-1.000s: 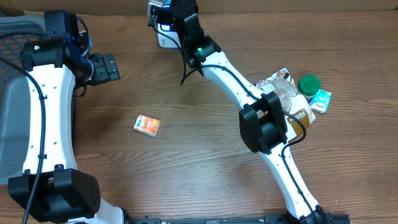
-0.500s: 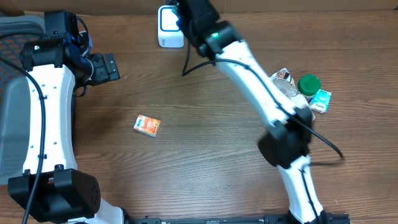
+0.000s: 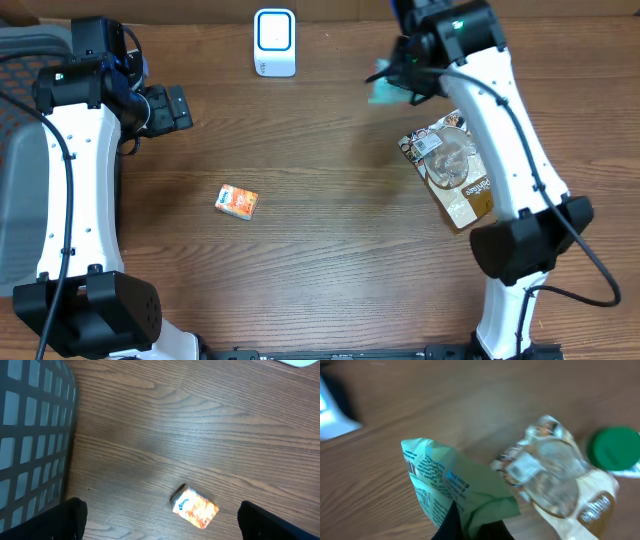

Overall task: Scan the item barcode
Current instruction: 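Carry the wipes pack right and drop it onto the item pile, then move the right gripper left toward the orange box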

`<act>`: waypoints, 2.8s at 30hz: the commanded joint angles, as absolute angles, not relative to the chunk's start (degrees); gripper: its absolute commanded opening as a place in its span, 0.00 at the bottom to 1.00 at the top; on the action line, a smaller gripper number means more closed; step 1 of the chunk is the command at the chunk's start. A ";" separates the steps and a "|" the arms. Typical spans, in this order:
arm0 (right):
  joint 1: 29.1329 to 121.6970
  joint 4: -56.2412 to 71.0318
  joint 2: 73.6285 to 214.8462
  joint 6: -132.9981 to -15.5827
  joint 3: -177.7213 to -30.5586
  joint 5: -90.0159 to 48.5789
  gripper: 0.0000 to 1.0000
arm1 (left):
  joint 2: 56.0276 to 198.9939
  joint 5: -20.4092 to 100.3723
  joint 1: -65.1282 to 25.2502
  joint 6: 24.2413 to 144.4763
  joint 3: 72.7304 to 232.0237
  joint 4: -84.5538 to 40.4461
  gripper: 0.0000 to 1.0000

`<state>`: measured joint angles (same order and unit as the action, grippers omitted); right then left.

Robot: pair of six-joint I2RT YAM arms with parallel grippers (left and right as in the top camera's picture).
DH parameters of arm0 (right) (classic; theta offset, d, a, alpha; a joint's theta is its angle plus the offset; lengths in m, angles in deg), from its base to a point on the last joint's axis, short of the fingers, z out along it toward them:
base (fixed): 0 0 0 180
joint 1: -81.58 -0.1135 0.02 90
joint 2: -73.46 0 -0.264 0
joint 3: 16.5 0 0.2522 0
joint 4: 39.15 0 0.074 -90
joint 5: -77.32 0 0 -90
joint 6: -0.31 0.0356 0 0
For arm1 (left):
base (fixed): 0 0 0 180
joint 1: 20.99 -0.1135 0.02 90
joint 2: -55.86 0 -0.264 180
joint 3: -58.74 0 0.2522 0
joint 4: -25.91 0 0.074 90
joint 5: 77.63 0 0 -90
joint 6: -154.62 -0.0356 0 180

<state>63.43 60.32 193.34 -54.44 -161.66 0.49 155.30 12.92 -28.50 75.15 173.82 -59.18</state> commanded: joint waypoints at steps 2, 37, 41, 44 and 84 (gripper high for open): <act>67.60 60.02 193.64 -50.23 -156.54 -0.32 0.04 | 155.61 12.33 -28.36 75.32 174.21 -59.18 0.99; 75.47 65.98 193.62 -66.55 -146.53 -0.95 0.41 | 155.61 12.33 -28.36 75.32 174.21 -59.18 1.00; 73.46 60.93 193.62 -76.37 -147.58 -17.12 0.45 | 155.61 12.33 -28.36 75.32 174.21 -59.18 1.00; 71.16 55.47 193.64 -78.05 -147.30 -27.61 0.45 | 155.61 12.33 -28.36 75.32 174.21 -59.18 0.99; 36.35 13.64 206.26 -78.05 -131.69 -35.20 0.44 | 155.61 12.33 -28.36 75.32 174.21 -59.18 0.99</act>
<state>36.89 14.18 205.78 -77.72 -132.70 -35.20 155.30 12.92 -28.50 75.15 173.82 -59.18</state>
